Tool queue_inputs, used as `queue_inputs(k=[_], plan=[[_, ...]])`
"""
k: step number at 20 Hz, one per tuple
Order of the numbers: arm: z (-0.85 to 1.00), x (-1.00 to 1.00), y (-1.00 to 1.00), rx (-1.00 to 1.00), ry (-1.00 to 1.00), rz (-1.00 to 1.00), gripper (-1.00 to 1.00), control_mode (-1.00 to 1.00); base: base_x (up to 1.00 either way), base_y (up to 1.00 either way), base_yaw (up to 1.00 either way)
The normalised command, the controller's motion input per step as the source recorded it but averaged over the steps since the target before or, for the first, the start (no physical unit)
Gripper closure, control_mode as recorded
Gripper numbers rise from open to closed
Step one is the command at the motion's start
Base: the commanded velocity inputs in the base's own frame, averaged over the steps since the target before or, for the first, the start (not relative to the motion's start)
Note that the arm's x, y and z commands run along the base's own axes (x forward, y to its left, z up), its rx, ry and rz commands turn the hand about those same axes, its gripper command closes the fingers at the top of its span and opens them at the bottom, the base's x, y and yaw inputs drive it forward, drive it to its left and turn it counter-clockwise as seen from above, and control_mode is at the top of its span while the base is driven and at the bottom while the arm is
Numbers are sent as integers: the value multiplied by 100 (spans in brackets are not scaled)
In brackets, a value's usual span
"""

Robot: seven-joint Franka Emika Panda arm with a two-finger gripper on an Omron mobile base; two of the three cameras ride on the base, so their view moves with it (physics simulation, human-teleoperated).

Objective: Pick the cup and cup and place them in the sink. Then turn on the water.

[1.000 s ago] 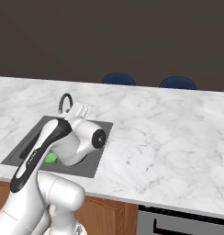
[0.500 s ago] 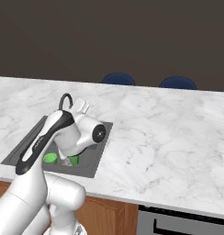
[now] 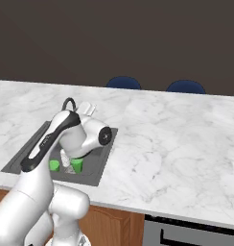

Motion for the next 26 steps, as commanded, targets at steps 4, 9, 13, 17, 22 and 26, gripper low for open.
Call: queue_inputs(k=[4,9,13,17,22,26], plan=[[-2,23,0,0,3,0,-100,-100,0,0,0],[-1,26,2,0,5,-1,-100,-100,0,0,0],[-6,19,7,0,5,-2,-100,-100,0,0,0],[-8,6,6,0,6,-3,-100,-100,0,0,0],[-19,0,9,0,8,-7,-100,-100,0,0,0],[-18,0,8,1,4,-10,-100,-100,0,0,0]])
